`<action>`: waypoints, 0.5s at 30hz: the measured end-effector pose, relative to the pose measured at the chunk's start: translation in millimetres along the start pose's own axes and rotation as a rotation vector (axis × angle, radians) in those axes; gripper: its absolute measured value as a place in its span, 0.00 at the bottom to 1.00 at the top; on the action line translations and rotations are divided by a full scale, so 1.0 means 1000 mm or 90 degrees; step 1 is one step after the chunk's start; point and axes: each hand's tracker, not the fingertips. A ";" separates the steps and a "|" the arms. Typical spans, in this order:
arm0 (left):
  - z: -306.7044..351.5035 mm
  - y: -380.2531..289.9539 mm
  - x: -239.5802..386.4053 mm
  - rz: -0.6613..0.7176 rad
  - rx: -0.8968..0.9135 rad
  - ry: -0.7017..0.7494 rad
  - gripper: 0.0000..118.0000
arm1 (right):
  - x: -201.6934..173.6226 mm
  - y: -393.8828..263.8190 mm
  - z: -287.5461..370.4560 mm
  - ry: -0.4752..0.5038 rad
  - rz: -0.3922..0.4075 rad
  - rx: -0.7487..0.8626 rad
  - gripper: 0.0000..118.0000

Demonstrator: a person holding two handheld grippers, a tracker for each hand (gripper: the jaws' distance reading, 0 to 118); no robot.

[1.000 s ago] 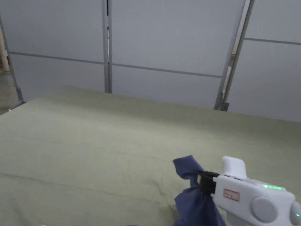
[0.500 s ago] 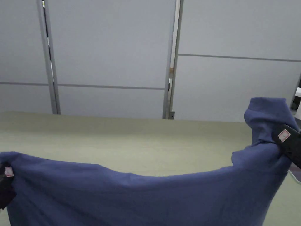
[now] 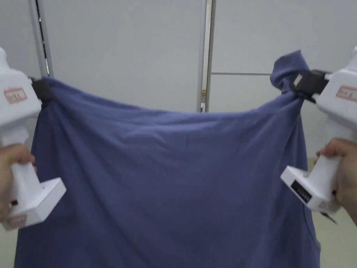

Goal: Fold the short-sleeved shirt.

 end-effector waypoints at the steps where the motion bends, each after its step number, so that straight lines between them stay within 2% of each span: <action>1: -0.020 0.012 0.000 0.003 0.021 0.009 0.01 | -0.003 0.009 -0.019 -0.007 -0.001 0.021 0.02; 3: -0.039 0.030 0.004 0.004 0.084 0.021 0.01 | -0.008 0.026 -0.047 -0.009 0.009 0.060 0.02; 5: -0.030 0.037 0.026 0.008 0.152 0.037 0.01 | -0.019 0.037 -0.058 -0.002 0.040 0.106 0.02; 8: -0.034 0.050 0.036 0.005 0.229 0.018 0.01 | -0.035 0.050 -0.063 -0.015 0.068 0.189 0.02; 11: -0.033 0.055 0.047 -0.015 0.255 0.008 0.01 | -0.042 0.058 -0.067 -0.013 0.122 0.218 0.02; 15: -0.037 0.045 0.041 0.004 0.268 -0.005 0.01 | -0.037 0.051 -0.062 -0.016 0.134 0.228 0.02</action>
